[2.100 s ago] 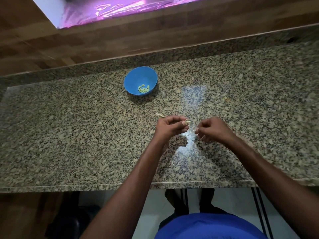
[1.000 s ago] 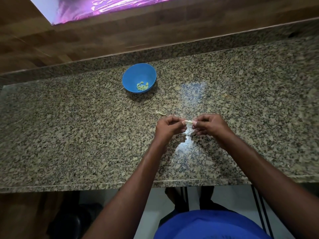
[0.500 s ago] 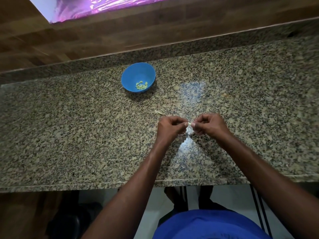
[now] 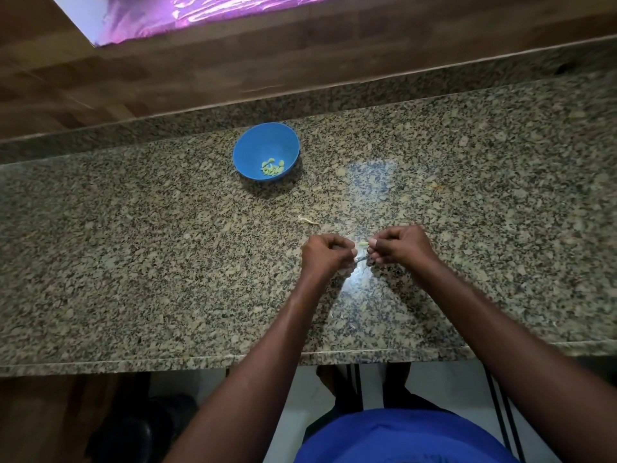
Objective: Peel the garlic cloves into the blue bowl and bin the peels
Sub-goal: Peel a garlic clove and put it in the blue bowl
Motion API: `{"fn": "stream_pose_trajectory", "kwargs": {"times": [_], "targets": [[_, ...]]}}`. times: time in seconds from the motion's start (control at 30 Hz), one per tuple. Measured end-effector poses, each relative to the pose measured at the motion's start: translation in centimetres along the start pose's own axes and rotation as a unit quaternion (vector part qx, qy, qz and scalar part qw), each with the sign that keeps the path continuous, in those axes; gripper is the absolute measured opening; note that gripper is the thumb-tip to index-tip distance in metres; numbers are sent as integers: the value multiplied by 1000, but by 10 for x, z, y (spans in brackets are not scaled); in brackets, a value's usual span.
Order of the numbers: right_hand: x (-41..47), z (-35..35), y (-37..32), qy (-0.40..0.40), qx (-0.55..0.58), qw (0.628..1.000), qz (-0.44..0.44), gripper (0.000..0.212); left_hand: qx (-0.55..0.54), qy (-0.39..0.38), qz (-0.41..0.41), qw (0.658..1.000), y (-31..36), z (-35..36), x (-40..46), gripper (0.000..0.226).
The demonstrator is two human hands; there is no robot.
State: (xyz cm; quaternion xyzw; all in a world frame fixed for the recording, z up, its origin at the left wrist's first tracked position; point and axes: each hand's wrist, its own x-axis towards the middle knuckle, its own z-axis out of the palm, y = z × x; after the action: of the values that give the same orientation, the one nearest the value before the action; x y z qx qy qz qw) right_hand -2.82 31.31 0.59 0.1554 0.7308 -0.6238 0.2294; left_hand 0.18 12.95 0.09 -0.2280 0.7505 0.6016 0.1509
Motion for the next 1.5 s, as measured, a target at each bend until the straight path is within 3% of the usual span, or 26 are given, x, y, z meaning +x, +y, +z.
{"fn": "stream_pose_trajectory", "kwargs": {"times": [0.23, 0.37, 0.5, 0.6, 0.73, 0.8, 0.87, 0.93, 1.07, 1.17, 1.33, 1.5], "targets": [[41, 30, -16, 95, 35, 994, 41, 11, 211, 126, 60, 968, -19, 15, 3, 10], [56, 42, -21, 142, -178, 971, -71, 11, 288, 146, 136, 937, -32, 17, -1, 13], [52, 39, -10, 105, -293, 944, -110, 14, 298, 132, 180, 928, -37, 19, -7, 22], [39, 27, 2, 101, -328, 931, -127, 18, 266, 106, 174, 942, -38, 22, -5, 20], [23, 6, 17, 93, -356, 917, -156, 18, 263, 52, 194, 944, -27, 33, -6, 41], [16, 0, 23, 87, -373, 909, -166, 18, 277, 20, 215, 936, -24, 40, -6, 34], [10, -3, 29, 84, -378, 905, -174, 17, 303, 3, 227, 926, -32, 44, -2, 13], [5, -3, 34, 87, -377, 904, -182, 12, 318, 13, 226, 921, -38, 43, -2, 11], [1, -1, 42, 103, -402, 886, -204, 5, 392, 98, 277, 872, -43, 31, -10, 21], [-1, 0, 43, 108, -396, 887, -210, 7, 376, 136, 246, 883, -43, 25, -15, 24], [-4, 4, 42, 94, -410, 880, -221, 11, 362, 138, 200, 900, -46, 25, -15, 21], [-8, 17, 40, 72, -420, 874, -233, 2, 421, 107, 267, 860, -48, 28, -28, 19]]}}
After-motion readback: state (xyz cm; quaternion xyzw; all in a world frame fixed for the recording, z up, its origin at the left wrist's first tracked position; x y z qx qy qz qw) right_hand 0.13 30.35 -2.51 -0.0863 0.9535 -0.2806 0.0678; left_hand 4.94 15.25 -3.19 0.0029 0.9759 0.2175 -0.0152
